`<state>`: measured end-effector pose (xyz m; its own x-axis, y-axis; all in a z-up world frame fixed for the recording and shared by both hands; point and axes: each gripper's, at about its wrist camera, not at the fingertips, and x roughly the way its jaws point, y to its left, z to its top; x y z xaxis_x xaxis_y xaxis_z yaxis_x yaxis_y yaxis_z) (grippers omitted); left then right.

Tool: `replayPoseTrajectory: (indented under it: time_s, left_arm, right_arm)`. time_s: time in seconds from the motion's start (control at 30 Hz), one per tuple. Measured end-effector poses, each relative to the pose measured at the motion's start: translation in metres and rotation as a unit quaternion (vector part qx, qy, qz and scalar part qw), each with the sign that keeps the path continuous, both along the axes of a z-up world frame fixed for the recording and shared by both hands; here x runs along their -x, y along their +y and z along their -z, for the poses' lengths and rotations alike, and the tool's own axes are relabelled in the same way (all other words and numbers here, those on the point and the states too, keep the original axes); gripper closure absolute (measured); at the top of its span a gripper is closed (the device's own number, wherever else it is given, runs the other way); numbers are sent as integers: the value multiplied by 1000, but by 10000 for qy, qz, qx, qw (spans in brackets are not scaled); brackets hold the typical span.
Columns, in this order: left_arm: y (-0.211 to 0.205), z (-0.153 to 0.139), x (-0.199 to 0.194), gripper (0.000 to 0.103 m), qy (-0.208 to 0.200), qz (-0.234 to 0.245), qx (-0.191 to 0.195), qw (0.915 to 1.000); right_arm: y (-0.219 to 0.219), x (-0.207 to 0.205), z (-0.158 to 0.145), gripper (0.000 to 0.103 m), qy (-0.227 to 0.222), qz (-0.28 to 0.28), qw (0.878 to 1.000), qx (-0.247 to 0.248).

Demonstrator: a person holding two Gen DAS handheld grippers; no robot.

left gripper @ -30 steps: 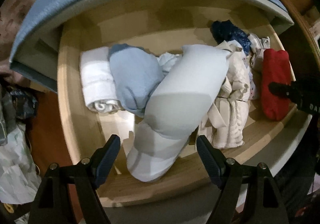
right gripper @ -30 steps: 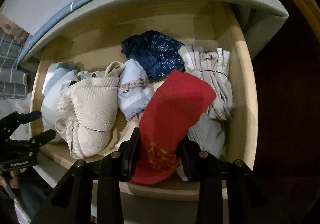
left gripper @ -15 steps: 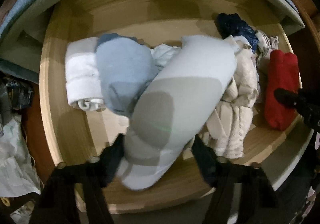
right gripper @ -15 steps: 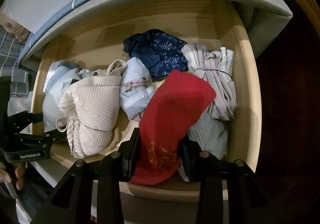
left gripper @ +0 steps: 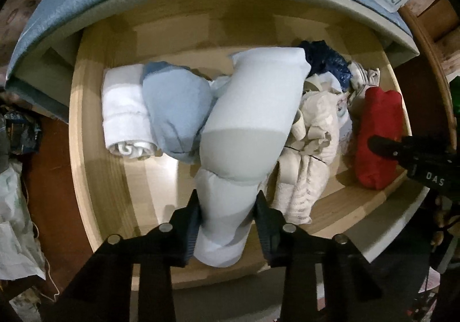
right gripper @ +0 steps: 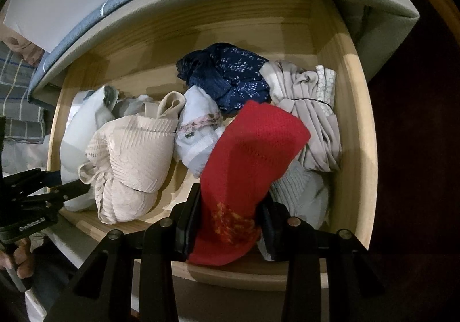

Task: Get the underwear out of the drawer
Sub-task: 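Grasp the white rolled underwear with the left tool while the right tool grasps the red underwear, then lift the white underwear out of the drawer with the left tool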

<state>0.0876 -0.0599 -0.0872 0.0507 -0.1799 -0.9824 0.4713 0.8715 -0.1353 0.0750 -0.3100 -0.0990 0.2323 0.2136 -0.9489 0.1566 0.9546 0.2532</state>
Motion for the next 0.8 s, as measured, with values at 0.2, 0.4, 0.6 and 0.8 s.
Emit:
replayPoseTrajectory:
  time_s: [0.2, 0.4, 0.6, 0.8]
  left_arm:
    - [17, -15, -4, 69, -8, -97, 194, 9998]
    - [39, -16, 8, 69, 103, -447, 453, 9979]
    - [34, -12, 4, 66, 163, -551, 416, 9975]
    - [34, -16, 0, 61, 299, -653, 479, 9963]
  right_arm:
    - [1, -1, 0, 68, -5, 21, 10000, -28]
    - [0, 0, 0, 67, 10, 43, 10000, -88]
    - [0, -2, 0, 67, 19, 30, 10000, -74]
    - [0, -1, 0, 67, 19, 43, 9999, -103]
